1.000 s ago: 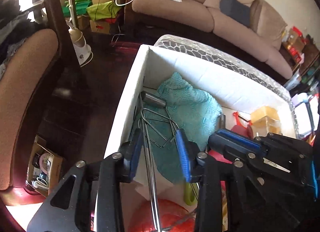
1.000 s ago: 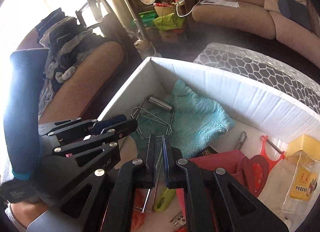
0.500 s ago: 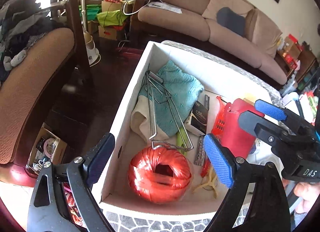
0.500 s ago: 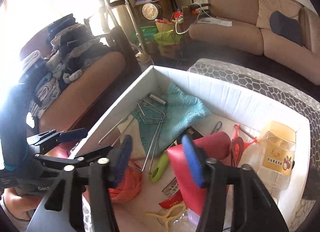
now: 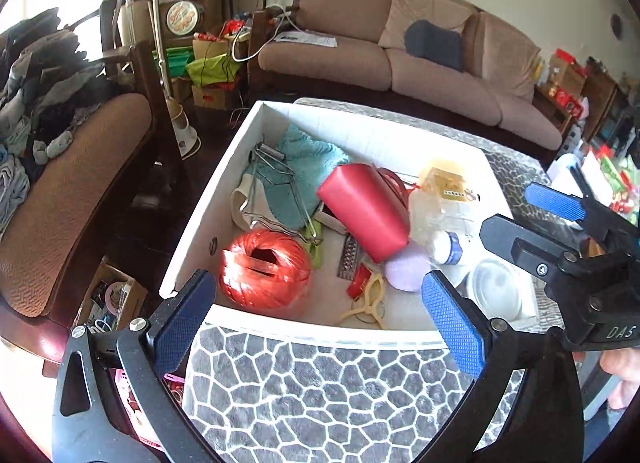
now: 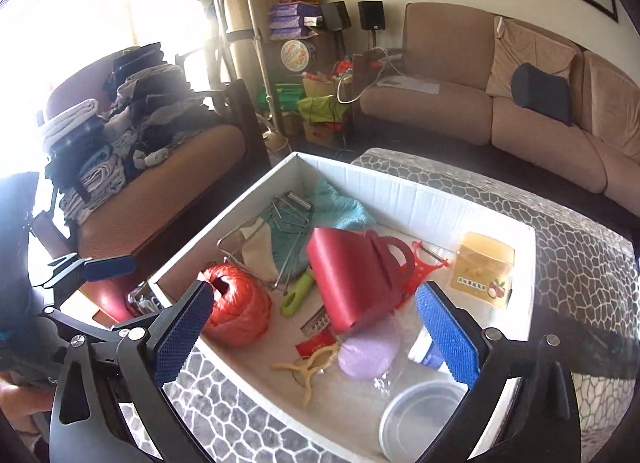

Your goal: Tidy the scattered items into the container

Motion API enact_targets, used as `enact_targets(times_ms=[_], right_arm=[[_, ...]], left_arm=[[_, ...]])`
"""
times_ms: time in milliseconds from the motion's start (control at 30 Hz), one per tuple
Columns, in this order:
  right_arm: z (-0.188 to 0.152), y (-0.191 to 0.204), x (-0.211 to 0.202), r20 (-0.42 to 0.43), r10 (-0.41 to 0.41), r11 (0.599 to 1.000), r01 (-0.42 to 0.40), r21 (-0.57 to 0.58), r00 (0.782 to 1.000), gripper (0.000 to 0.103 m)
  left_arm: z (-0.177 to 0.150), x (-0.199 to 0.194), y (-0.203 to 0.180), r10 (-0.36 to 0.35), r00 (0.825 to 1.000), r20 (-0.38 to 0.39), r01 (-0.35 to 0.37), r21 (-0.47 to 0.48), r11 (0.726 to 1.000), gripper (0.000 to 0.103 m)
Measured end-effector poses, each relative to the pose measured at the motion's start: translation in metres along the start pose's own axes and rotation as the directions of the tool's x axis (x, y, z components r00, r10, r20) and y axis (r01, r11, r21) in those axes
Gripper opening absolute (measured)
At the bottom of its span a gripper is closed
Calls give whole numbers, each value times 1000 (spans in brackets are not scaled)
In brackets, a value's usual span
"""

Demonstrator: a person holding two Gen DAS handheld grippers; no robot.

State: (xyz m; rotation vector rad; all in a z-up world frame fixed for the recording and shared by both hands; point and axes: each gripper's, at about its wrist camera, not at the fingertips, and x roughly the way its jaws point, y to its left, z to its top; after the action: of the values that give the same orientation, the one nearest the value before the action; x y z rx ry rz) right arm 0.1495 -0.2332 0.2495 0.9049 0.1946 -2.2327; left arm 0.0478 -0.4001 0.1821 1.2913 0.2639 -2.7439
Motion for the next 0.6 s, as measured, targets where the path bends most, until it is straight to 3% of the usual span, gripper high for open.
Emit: enact_targets(times_ms=[400, 600], right_arm=[[-69, -69, -96, 37, -64, 993, 60, 105, 997, 103], [-112, -134, -138, 33, -187, 971, 180, 155, 982, 103]], left_arm=[[-44, -22, -110, -46, 999, 20, 45, 43, 998, 103], [-60, -4, -190, -95, 995, 8, 94, 76, 993, 103]])
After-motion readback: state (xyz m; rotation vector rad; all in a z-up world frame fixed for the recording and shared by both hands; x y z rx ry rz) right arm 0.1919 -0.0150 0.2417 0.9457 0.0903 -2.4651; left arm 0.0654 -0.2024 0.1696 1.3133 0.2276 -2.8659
